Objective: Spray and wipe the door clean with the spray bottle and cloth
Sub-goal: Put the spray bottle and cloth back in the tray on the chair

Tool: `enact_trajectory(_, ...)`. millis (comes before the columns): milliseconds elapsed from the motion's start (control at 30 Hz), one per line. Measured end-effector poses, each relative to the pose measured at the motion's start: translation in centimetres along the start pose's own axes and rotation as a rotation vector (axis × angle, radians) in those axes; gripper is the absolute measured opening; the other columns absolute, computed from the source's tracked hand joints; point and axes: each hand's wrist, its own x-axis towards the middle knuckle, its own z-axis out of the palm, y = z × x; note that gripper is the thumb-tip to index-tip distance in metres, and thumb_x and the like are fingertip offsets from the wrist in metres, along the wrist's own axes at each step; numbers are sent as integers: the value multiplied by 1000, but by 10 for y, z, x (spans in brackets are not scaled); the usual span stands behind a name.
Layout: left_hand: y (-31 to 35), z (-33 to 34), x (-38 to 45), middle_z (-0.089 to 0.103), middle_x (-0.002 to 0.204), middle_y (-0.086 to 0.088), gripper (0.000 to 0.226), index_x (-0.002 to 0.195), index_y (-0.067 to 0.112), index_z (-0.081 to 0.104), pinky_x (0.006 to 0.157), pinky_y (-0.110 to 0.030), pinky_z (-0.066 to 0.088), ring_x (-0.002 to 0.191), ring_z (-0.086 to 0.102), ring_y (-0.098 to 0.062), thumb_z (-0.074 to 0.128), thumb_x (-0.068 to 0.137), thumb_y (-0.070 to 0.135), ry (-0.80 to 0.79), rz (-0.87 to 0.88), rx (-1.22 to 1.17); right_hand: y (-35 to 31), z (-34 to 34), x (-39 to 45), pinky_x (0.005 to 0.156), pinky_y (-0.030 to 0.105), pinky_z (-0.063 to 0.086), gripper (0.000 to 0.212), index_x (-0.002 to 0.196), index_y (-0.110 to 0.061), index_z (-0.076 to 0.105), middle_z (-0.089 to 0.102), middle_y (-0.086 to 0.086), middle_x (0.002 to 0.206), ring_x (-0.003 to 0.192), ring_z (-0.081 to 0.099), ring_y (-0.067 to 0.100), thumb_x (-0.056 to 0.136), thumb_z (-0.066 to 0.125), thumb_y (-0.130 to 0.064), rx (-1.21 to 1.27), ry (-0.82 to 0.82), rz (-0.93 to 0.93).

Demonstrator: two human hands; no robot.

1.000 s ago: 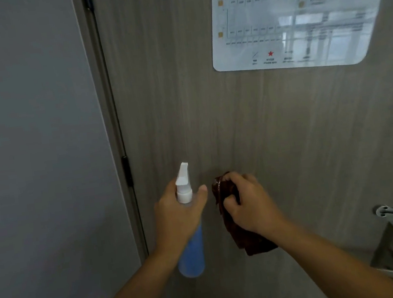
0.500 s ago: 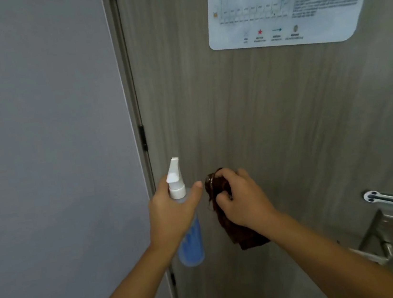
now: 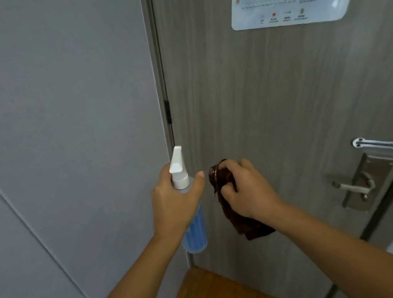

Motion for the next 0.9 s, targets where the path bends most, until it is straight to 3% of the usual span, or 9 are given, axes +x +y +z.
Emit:
enact_trajectory(100,5,-37,-27,63,83,11,26,91,31,57,58,-11,46,68,61,-1,82,86,37,-16,11,18,-29,9,-39,80,44,54,34,131,-23,54,48,5,110,94,56,25,97,57,-18,-27,-26,-31)
enact_trajectory(533,88,-160,-134,65,86,14,21,96,49,58,62,-14,52,75,63,-4,74,84,54,84,22,42,-124,5,-167,76,39,52,38,135,-25,52,44,0,108,93,49,21,97,57,-22,-43,-76,-208)
enact_trajectory(900,159,-264,-268,63,82,11,19,97,34,60,60,-11,47,69,60,0,74,88,44,279,-47,174,-207,18,-292,77,38,52,38,133,-23,54,47,0,110,95,50,18,96,57,-17,84,-215,-403)
